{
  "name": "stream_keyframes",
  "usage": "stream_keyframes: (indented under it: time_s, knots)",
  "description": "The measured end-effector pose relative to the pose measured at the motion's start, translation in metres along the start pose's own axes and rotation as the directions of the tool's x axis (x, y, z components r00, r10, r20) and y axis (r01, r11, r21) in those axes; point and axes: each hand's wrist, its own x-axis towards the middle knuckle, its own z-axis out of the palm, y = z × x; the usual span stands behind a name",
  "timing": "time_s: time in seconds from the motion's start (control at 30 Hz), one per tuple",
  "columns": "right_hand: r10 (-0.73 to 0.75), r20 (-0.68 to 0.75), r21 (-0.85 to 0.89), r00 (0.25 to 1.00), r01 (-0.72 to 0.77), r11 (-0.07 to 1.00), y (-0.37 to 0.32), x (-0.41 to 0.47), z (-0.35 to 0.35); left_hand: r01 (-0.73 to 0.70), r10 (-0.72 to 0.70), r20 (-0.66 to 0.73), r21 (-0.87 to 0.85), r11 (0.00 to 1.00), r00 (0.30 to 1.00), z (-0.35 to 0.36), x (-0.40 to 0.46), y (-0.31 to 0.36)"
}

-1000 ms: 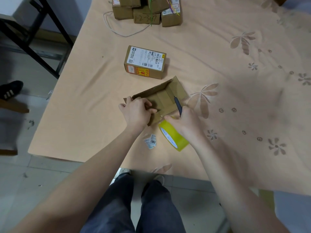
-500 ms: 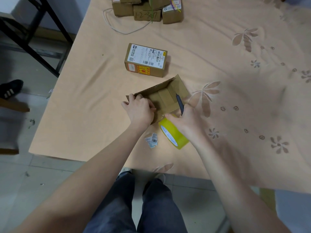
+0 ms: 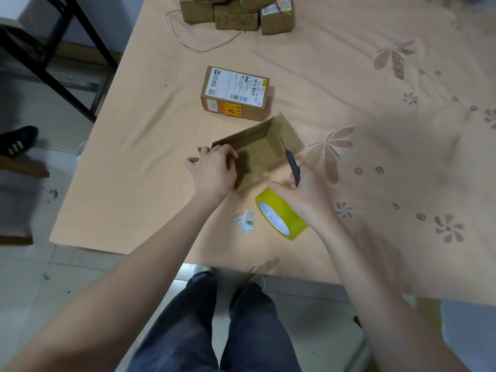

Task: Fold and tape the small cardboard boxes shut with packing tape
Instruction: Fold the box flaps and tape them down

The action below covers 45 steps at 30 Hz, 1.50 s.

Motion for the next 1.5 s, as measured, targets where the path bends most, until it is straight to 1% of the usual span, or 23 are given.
stream_keyframes:
  time_s: [0.1,0.17,0.23,0.3,0.37,0.4,0.43,0.57,0.67,0.93,1.0,1.03,1.1,1.13,1.2,1.23,1.27,1.3,1.33,1.4,1.43,1.5]
  knots:
    - [-0.037,-0.035,0.03,0.999,0.039,0.999,-0.003,-0.002,-0.004,-0.071,0.07,-0.053,-0.017,0.997,0.996,-0.01,-0.003,-0.001]
    - [-0.045,-0.049,0.027,0.998,0.046,0.999,-0.005,-0.002,-0.008,-0.131,0.128,-0.034,-0.069,0.989,0.991,-0.018,-0.005,-0.003]
    - [-0.047,-0.055,0.03,0.997,0.049,0.998,-0.007,-0.003,-0.01,-0.227,0.24,0.075,-0.152,0.962,0.968,-0.024,-0.009,-0.007]
    - [-0.055,-0.064,0.04,0.996,0.057,0.998,-0.009,-0.004,-0.011,-0.349,0.38,0.216,-0.168,0.922,0.899,-0.03,-0.015,-0.013]
    - [-0.065,-0.078,0.043,0.995,0.068,0.997,-0.01,-0.005,-0.013,-0.483,0.481,0.324,-0.078,0.872,0.815,-0.029,-0.021,-0.019]
    - [-0.071,-0.083,0.043,0.994,0.075,0.996,-0.011,-0.006,-0.014,-0.525,0.5,0.359,-0.031,0.85,0.788,-0.026,-0.023,-0.02]
    - [-0.083,-0.087,0.052,0.993,0.087,0.995,-0.013,-0.007,-0.016,-0.541,0.503,0.374,-0.004,0.841,0.779,-0.022,-0.025,-0.021]
    - [-0.128,-0.105,0.123,0.986,0.14,0.982,-0.019,-0.014,-0.024,-0.472,0.45,0.342,-0.02,0.881,0.825,-0.014,-0.023,-0.015]
    - [-0.162,-0.131,0.169,0.978,0.183,0.968,-0.025,-0.018,-0.031,-0.45,0.432,0.31,-0.017,0.893,0.847,-0.01,-0.023,-0.013]
    - [-0.182,-0.161,0.211,0.97,0.214,0.954,-0.032,-0.02,-0.036,-0.438,0.413,0.264,0.044,0.898,0.872,-0.005,-0.024,-0.01]
    - [-0.181,-0.171,0.23,0.968,0.218,0.948,-0.032,-0.019,-0.036,-0.414,0.392,0.297,0.013,0.91,0.871,-0.008,-0.024,-0.007]
    - [-0.184,-0.176,0.239,0.967,0.223,0.945,-0.032,-0.019,-0.036,-0.388,0.379,0.319,-0.038,0.921,0.869,-0.011,-0.023,-0.005]
    - [-0.201,-0.19,0.247,0.961,0.245,0.937,-0.033,-0.019,-0.037,-0.29,0.346,0.333,-0.207,0.934,0.877,-0.021,-0.022,0.001]
    - [-0.215,-0.2,0.249,0.956,0.262,0.932,-0.034,-0.019,-0.038,-0.224,0.32,0.311,-0.308,0.925,0.895,-0.027,-0.022,0.004]
    - [-0.245,-0.222,0.261,0.944,0.3,0.917,-0.035,-0.021,-0.04,-0.045,0.211,0.28,-0.499,0.865,0.937,-0.039,-0.019,0.011]
    - [-0.26,-0.236,0.265,0.936,0.32,0.91,-0.036,-0.022,-0.042,0.072,0.143,0.322,-0.571,0.818,0.936,-0.044,-0.017,0.014]
    - [-0.276,-0.252,0.263,0.928,0.34,0.903,-0.038,-0.024,-0.043,0.181,0.097,0.395,-0.608,0.773,0.914,-0.05,-0.014,0.018]
    - [-0.292,-0.266,0.258,0.919,0.359,0.897,-0.039,-0.026,-0.045,0.261,0.08,0.475,-0.609,0.749,0.877,-0.057,-0.012,0.022]
    - [-0.307,-0.277,0.256,0.91,0.378,0.889,-0.041,-0.027,-0.046,0.305,0.091,0.546,-0.59,0.747,0.833,-0.062,-0.011,0.025]
    - [-0.327,-0.286,0.262,0.901,0.402,0.877,-0.044,-0.031,-0.05,0.341,0.137,0.639,-0.564,0.752,0.757,-0.07,-0.008,0.03]
    - [-0.333,-0.287,0.266,0.898,0.409,0.873,-0.045,-0.033,-0.051,0.357,0.154,0.661,-0.569,0.741,0.735,-0.072,-0.007,0.031]
    - [-0.34,-0.29,0.266,0.895,0.417,0.869,-0.047,-0.034,-0.054,0.384,0.158,0.668,-0.587,0.713,0.727,-0.072,-0.006,0.033]
